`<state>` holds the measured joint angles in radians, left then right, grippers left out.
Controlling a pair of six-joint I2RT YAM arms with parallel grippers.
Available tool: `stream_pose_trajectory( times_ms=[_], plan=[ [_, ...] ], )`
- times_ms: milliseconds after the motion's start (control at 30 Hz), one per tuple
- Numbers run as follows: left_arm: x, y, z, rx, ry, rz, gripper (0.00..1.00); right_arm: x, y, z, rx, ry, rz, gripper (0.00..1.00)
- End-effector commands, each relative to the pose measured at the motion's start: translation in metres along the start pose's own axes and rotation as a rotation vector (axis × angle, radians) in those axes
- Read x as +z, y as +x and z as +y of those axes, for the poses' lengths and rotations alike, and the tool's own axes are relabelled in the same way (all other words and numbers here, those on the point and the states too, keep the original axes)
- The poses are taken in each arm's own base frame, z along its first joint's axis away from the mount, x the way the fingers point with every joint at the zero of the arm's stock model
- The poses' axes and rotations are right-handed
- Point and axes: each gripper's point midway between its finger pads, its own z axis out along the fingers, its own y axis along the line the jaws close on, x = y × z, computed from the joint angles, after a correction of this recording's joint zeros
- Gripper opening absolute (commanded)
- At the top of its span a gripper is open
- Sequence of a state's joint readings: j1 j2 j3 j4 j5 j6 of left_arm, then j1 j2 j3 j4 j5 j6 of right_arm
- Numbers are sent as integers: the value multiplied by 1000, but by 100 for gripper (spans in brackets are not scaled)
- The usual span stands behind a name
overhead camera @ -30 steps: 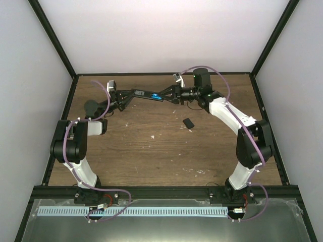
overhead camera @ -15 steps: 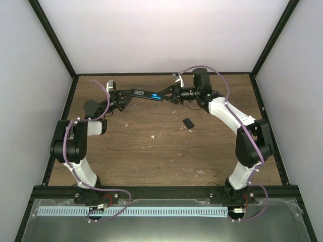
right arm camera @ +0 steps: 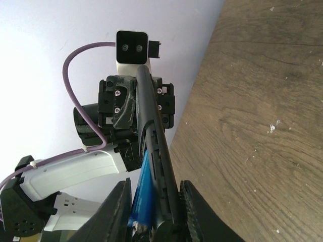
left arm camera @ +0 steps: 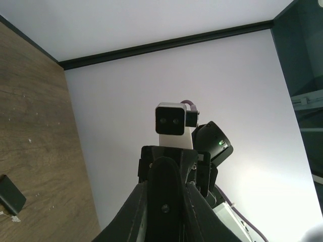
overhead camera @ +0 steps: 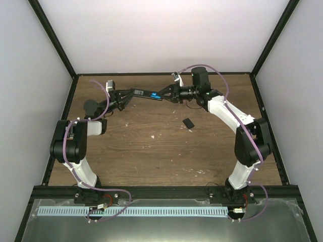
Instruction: Load the batteries into the remote control
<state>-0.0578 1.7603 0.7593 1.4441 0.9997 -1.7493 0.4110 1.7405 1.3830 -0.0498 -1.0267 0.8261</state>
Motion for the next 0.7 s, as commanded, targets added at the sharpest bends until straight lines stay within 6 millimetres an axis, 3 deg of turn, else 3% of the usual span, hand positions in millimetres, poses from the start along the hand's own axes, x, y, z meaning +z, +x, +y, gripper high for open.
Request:
stream_pose_trajectory(
  times_ms=[0, 367, 667],
  plan=[
    [5, 1, -8, 71, 22, 14, 0, 7, -2, 17, -41, -17, 12, 21],
    [4, -2, -7, 77, 19, 4, 0, -4, -3, 33, -52, -34, 1, 32],
    [3, -1, -10, 95, 23, 22, 0, -30, -8, 33, -12, -63, -57, 32]
  ],
)
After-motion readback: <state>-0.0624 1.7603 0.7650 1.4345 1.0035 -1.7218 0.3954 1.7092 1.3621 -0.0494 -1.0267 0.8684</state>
